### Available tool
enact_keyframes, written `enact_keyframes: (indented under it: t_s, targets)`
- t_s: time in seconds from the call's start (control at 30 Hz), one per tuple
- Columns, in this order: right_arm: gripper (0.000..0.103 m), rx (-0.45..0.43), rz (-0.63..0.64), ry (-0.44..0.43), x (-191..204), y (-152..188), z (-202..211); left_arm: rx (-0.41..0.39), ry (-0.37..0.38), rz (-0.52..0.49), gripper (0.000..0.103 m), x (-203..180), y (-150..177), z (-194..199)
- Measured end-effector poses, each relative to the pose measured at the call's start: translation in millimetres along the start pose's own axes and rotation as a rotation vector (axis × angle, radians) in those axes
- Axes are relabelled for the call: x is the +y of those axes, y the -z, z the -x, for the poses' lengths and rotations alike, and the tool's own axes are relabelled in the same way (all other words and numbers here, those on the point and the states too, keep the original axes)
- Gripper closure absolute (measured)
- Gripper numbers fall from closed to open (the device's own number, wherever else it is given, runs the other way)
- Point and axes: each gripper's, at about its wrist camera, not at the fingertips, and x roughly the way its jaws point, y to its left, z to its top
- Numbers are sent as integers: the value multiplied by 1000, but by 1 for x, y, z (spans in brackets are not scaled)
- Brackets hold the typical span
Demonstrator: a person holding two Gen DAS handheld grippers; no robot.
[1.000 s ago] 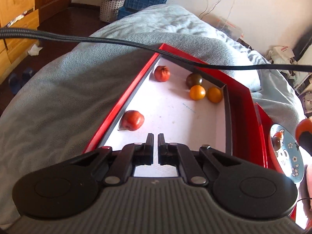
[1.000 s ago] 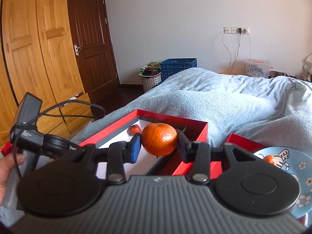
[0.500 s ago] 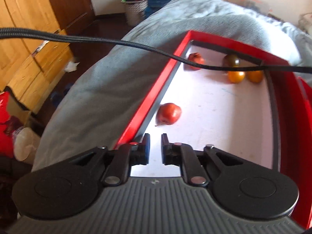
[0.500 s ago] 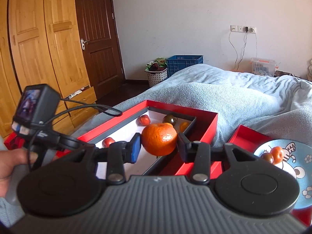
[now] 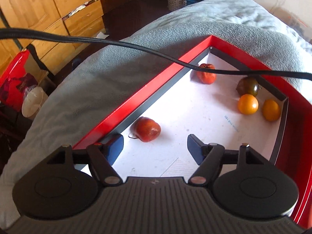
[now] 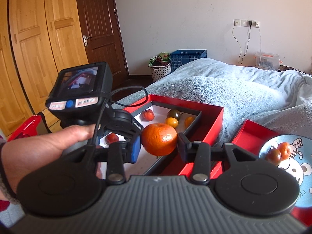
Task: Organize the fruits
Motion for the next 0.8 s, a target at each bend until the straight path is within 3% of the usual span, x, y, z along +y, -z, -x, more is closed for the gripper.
enact_keyframes:
  t_s: [0.23, 0.3, 0.33, 0.37, 0.6, 0.8]
  targets:
    - [59, 0, -1, 0, -4, 0, 3, 6, -6, 80, 30, -5, -6, -21]
    - [59, -1, -9, 8, -8, 1, 4, -13, -9, 90, 47, -4, -6, -21]
    - [59, 0, -14, 12, -9, 1, 3, -25, -4, 89, 61, -3, -8, -22]
    - [59, -1, -17, 14, -10, 1, 3, -26, 12, 89, 64, -1, -11, -24]
    - [59, -12, -21, 23, -11, 1, 8, -26, 54, 31, 68, -1, -15, -23]
    - [59, -24, -22, 32, -9, 0, 13, -80, 69, -54, 68, -2, -11, -4]
